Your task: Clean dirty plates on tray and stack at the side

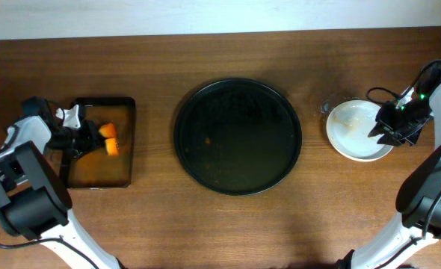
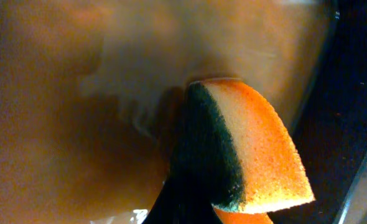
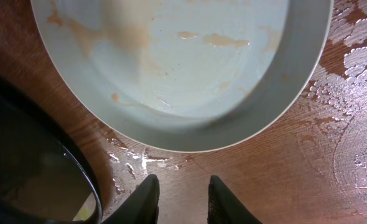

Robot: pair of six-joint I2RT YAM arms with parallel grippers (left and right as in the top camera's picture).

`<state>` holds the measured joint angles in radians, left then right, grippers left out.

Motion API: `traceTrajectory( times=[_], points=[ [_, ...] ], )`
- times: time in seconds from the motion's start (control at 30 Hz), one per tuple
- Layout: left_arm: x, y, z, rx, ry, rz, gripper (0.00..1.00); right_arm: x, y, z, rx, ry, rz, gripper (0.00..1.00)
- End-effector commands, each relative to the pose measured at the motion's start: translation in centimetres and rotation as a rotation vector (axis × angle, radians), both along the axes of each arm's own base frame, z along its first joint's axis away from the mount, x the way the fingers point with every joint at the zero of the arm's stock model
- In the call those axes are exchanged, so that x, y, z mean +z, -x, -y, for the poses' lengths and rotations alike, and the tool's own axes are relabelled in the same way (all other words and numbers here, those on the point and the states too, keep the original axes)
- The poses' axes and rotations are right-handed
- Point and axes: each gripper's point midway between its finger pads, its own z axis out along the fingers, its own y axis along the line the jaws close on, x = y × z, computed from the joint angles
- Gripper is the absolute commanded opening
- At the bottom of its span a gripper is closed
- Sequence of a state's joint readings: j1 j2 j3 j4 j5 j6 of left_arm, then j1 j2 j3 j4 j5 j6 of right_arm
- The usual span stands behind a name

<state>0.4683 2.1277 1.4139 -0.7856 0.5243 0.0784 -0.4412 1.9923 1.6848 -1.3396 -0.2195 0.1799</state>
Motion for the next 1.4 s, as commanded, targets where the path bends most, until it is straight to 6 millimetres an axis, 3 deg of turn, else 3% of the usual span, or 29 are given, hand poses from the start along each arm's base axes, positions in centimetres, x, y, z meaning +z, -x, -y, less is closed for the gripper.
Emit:
traceTrajectory(
  times=[0.0,0.2,0.3,0.4,0.63,0.7,0.73,0.9,0.93,0.97,1.0,1.03,1.07,1.13,1.37],
  points=[
    [0.1,1.4,-3.6,0.051,-0.176,-0.06,0.01,1.1,-0.4,-0.2,0.013,0.004,0.032,0.27],
    [6.5,1.0,-4.7,0.098,-0.28,0.044,0.0,1.1,-0.3,-0.2,0.012,0.003,0.03,0.27],
    [9.2,0.9,-3.8,0.083,-0.302,0.094,0.0,1.1,-0.3,-0.2,0.012,0.003,0.029,0.27],
    [10.4,0.3,-2.1,0.041,-0.316,0.127,0.0,1.1,-0.3,-0.2,0.012,0.003,0.028,0.27],
    [7.0,1.3,-1.7,-0.027,-0.529,-0.014,0.01,1.1,-0.3,-0.2,0.011,0.002,0.028,0.27],
    [5.4,1.5,-0.9,-0.049,-0.53,-0.028,0.01,1.1,-0.3,-0.2,0.012,0.002,0.028,0.27],
    [3.8,2.1,-1.0,-0.059,-0.552,-0.064,0.01,1.1,-0.3,-0.2,0.012,0.002,0.027,0.27],
    [-0.1,3.8,-1.4,-0.078,-0.574,-0.163,0.02,1.1,-0.2,-0.2,0.012,0.001,0.025,0.27],
    [-0.7,3.9,-1.3,-0.082,-0.568,-0.176,0.19,1.1,-0.2,-0.2,0.012,0.0,0.025,0.27],
    [-1.1,4.0,-1.3,-0.085,-0.565,-0.186,0.5,1.1,-0.2,-0.3,0.012,0.0,0.024,0.27],
    [-1.1,4.1,-1.2,-0.086,-0.563,-0.187,0.75,1.1,-0.2,-0.3,0.012,0.0,0.024,0.27],
    [-1.0,4.0,-1.1,-0.087,-0.556,-0.186,0.86,1.1,-0.2,-0.3,0.012,0.0,0.024,0.27],
    [-0.4,3.8,-1.1,-0.08,-0.555,-0.177,0.92,1.1,-0.2,-0.3,0.012,-0.001,0.024,0.27],
    [1.0,3.2,-1.1,-0.056,-0.558,-0.157,0.93,1.1,-0.2,-0.3,0.011,-0.003,0.025,0.28],
    [10.0,0.9,-0.1,-0.027,-0.622,0.069,0.94,1.1,-0.2,-0.3,0.037,-0.003,0.03,0.29]
  ],
)
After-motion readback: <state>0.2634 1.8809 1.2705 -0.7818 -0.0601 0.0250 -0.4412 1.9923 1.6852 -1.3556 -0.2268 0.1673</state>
